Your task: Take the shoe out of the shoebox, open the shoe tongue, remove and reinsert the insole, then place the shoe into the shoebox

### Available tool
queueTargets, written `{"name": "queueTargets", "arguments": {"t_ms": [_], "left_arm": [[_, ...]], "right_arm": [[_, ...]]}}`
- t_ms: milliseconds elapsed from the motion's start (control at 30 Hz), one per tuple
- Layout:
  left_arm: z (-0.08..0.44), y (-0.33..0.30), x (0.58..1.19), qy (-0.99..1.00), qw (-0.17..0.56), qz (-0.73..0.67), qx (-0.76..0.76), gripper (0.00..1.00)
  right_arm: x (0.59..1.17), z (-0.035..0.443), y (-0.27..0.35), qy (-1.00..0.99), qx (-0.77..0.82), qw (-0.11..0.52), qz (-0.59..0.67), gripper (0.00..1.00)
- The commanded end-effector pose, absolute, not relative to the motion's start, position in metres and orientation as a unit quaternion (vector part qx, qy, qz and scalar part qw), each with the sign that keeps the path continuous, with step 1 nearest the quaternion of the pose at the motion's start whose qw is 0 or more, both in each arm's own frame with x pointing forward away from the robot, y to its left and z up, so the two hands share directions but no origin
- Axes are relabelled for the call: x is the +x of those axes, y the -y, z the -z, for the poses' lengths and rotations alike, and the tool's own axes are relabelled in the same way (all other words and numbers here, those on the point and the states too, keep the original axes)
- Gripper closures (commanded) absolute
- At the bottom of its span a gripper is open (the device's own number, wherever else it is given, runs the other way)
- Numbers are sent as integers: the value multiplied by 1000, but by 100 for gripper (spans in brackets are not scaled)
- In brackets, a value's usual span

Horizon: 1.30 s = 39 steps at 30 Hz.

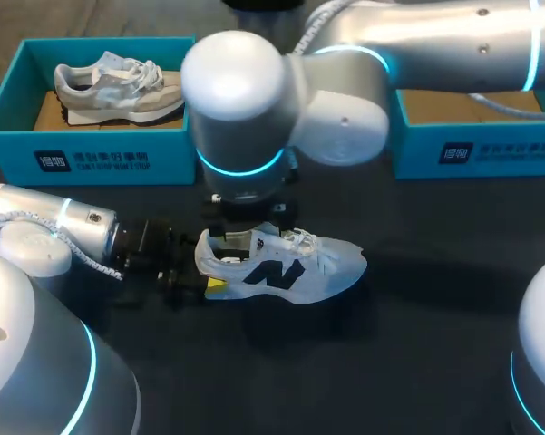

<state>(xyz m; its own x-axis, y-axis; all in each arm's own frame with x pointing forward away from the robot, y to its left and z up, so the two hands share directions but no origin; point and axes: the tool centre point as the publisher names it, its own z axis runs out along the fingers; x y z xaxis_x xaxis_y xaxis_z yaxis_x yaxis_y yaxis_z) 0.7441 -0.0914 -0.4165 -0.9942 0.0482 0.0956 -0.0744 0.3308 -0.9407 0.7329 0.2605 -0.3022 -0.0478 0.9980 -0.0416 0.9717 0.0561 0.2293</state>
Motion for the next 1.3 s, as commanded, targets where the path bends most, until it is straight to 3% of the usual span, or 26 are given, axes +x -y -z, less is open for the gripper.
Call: {"name": "queueTargets", "arguments": {"t_ms": [33,300,1033,1300], "left_arm": [[421,94,746,814,53,-578,8,100],[421,94,746,814,53,-578,8,100],[421,94,746,814,53,-578,8,100],[421,94,746,814,53,-578,8,100]], "right_arm": [[735,308,-263,-703,697,140,-19,0],[729,313,-249,-695,711,108,3,0],[731,320,-250,-679,726,106,-3,0],[737,331,-242,-643,753,137,20,0]]}}
